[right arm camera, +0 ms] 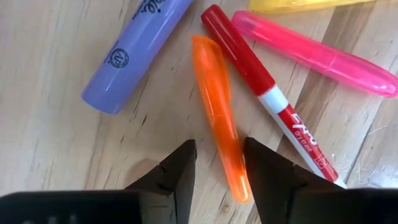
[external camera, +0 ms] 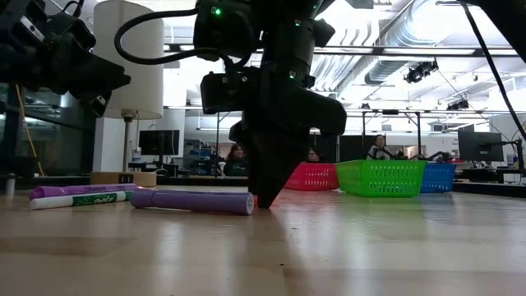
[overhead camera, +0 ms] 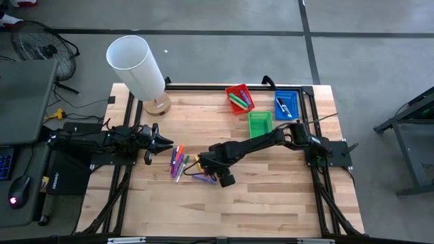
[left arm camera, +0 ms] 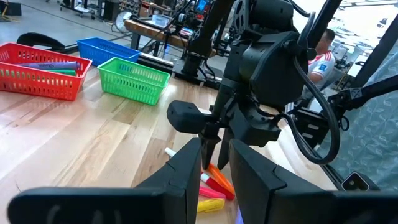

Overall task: Pick & Place Markers
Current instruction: Put the right orange pen in the green bin

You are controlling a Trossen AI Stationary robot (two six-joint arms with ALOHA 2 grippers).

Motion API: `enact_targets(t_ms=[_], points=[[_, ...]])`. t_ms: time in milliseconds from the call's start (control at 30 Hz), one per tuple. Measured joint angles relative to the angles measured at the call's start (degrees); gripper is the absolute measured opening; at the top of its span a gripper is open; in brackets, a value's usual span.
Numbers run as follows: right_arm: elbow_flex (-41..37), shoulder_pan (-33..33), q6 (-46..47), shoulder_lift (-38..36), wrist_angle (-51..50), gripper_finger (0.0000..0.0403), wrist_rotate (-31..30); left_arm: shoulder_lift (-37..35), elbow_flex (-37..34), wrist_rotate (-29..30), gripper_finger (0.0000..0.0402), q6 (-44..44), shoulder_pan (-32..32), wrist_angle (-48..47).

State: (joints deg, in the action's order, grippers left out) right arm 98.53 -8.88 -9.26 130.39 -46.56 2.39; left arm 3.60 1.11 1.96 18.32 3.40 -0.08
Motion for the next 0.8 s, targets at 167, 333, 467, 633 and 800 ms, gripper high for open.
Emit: enact_targets(t_ms=[167,333,467,633,800], points=[[-0.1,0.0,-1.6,0.0,-0.2,0.0094,0.1,0.0,0.0,0.0,0.0083,0.0,0.0,0.0],[-0.1,0.0,-4.1,0.0,-0.2,0.0056,0.1,0.0,0.0,0.0,0.0083,0.0,0.0,0.0],[-0.1,0.0,-4.9,0.0,-0.2,0.0032,0.1,0.0,0.0,0.0,0.0083,0.0,0.0,0.0],[-0.1,0.0,-4.8,0.0,-0.2,0.0026,0.2,0.0,0.0,0.0,0.0083,0.0,0.0,0.0],[-0.1,0.0,-4.8,0.0,-0.2,0.0027,0.5,0.0,0.0,0.0,0.0083,0.0,0.0,0.0]])
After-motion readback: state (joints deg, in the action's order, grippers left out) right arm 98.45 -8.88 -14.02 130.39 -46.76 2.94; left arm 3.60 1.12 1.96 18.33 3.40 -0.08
